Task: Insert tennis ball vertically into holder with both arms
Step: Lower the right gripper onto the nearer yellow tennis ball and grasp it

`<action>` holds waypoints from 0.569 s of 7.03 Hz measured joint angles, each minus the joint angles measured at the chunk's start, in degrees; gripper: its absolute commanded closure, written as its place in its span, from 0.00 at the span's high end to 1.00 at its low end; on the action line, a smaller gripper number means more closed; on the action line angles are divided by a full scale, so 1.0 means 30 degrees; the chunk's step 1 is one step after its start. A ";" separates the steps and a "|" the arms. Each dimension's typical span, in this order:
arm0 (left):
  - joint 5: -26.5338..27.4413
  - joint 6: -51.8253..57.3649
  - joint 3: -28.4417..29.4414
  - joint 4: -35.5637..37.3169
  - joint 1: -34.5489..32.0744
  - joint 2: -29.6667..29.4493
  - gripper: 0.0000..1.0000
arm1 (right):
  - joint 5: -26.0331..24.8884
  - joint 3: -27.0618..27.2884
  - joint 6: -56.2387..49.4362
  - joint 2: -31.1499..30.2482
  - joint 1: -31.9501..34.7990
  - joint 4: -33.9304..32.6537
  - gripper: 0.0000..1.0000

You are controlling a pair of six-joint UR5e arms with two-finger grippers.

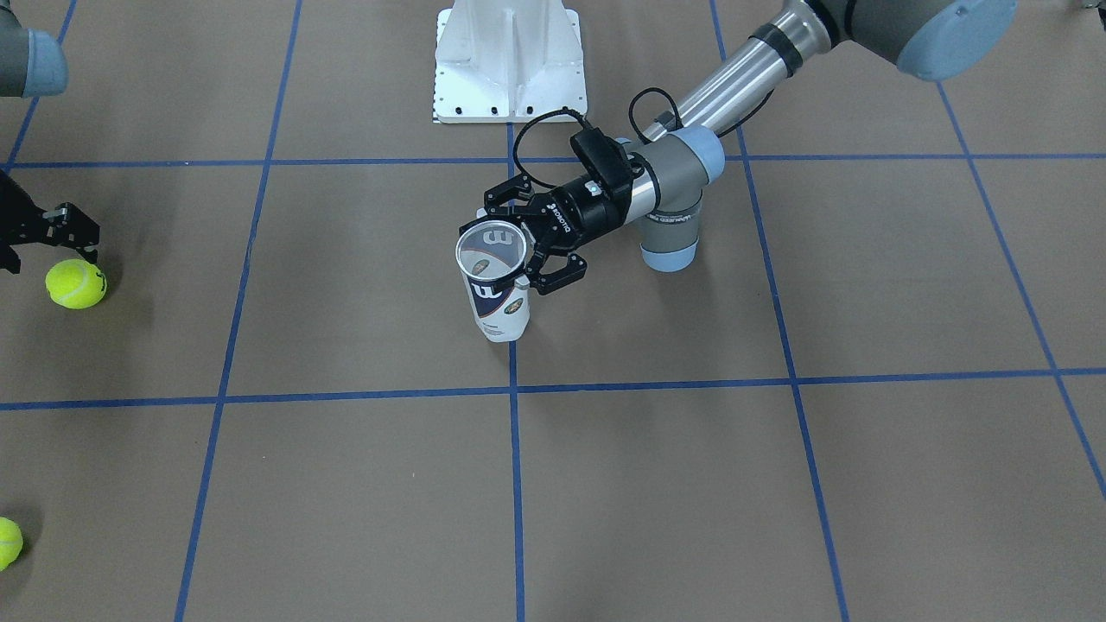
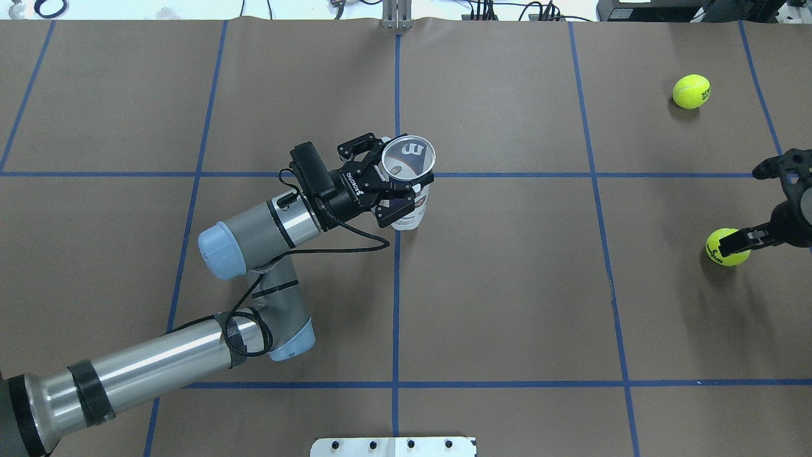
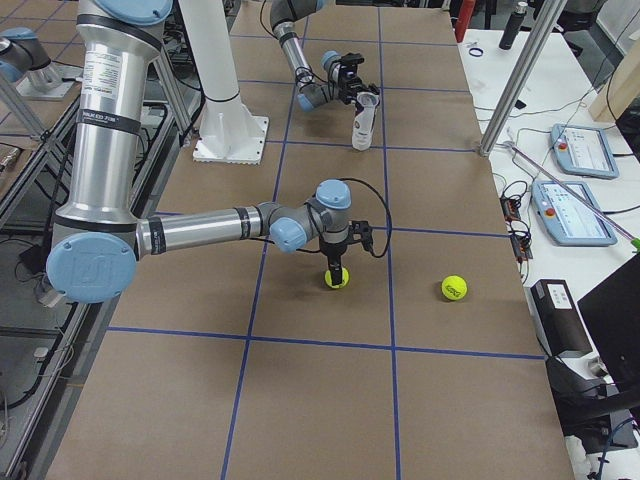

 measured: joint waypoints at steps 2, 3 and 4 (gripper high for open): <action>0.0000 0.0000 -0.0001 0.0000 0.0000 0.0010 0.78 | -0.0489 -0.0466 -0.0014 0.0334 -0.0410 0.0008 1.00; 0.0000 0.0000 0.0000 0.0000 0.0009 0.0011 0.77 | -0.0736 -0.0648 0.0020 0.0493 -0.0559 0.0009 0.91; 0.0000 0.0000 -0.0001 0.0000 0.0019 0.0012 0.78 | -0.0938 -0.0795 0.0062 0.0588 -0.0660 0.0009 0.43</action>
